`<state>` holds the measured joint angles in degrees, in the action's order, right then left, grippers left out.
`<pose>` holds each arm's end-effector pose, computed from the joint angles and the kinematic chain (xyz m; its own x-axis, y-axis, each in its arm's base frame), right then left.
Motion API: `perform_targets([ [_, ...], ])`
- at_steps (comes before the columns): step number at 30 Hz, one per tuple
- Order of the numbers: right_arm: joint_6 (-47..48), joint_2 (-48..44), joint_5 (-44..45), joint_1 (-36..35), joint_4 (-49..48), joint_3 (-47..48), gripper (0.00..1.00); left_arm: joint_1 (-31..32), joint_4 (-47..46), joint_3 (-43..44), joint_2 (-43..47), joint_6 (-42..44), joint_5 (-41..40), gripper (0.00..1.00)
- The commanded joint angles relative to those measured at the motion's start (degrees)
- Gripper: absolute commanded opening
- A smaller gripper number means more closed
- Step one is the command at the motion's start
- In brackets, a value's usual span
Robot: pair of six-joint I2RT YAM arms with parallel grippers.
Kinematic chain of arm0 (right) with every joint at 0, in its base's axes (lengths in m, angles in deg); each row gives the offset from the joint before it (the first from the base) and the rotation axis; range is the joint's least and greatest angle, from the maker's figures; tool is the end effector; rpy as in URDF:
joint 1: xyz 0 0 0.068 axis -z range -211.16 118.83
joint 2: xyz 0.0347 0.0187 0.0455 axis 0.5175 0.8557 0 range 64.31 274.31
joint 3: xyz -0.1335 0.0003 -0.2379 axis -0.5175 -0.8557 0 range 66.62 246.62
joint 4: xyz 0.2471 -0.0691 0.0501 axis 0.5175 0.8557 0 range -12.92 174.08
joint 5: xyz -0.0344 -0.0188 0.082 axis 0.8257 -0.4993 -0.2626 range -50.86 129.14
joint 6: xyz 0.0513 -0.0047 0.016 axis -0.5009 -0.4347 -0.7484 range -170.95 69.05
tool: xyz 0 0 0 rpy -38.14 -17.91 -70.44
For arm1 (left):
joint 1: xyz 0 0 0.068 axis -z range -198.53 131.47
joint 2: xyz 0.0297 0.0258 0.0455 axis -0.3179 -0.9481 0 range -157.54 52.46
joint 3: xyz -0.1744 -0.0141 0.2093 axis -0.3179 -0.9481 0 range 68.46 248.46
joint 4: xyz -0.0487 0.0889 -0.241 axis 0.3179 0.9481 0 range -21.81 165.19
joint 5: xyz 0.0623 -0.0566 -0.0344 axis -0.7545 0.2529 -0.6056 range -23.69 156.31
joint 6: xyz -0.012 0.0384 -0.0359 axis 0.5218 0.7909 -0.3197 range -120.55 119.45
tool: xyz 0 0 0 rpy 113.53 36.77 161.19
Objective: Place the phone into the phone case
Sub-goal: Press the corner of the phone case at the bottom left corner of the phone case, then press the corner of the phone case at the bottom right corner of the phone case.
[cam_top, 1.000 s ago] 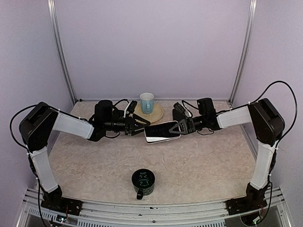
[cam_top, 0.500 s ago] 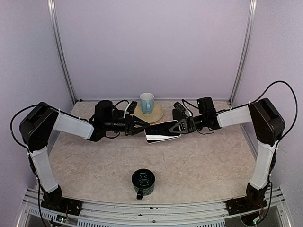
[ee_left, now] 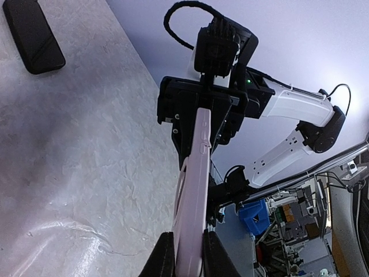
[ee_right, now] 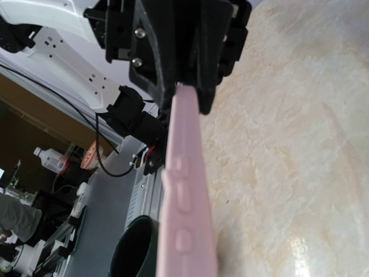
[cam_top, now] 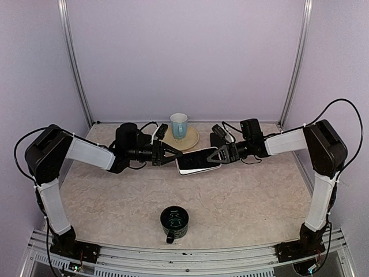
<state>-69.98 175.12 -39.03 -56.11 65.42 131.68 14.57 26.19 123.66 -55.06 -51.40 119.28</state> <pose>0.3434 0.1982 0.1812 -0.7482 -0.2743 -0.6041 -0.6109 -0.0705 0.7886 0.3117 -0.2371 0.1909 -0.8600 0.0031 -0.5102 0.5067 0.1233 -0.8533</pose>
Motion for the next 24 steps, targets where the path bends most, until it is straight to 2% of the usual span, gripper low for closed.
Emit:
perform_targets([
  [1, 2.69, -2.79, 2.1, 0.25, 1.04, 2.26, 0.0, 1.0, -1.03, 0.04, -0.13, 1.06, 0.26, 0.0],
  [4, 5.28, -2.62, 4.12, 0.25, 5.11, 3.57, 0.0, 1.15, 3.6, 0.89, 0.77, 4.67, -1.83, 0.0],
  [7, 5.1, -2.94, 6.48, 0.25, 6.23, 4.01, 0.0, 1.62, 7.28, 1.95, 1.5, 7.44, -2.98, 0.12],
  [9, 4.64, -3.11, 7.14, 0.25, 6.18, 4.29, 0.0, 1.93, 7.94, 2.1, 1.84, 7.96, -3.28, 0.24],
  [13, 1.49, -4.47, 6.49, 0.25, 1.42, 3.11, 0.0, 2.16, 6.83, 1.98, 1.81, 7.31, -3.23, 0.41],
  [17, -0.22, -5.71, 5.95, 0.33, -0.93, 2.75, 0.0, 1.82, 3.26, 0.64, 1.74, 5.18, -2.57, 0.53],
  [24, -5.83, -7.25, 5.5, 1.01, -7.73, 1.13, 0.0, 2.03, 0.74, 0.09, 1.14, 3.35, -1.32, 0.54],
])
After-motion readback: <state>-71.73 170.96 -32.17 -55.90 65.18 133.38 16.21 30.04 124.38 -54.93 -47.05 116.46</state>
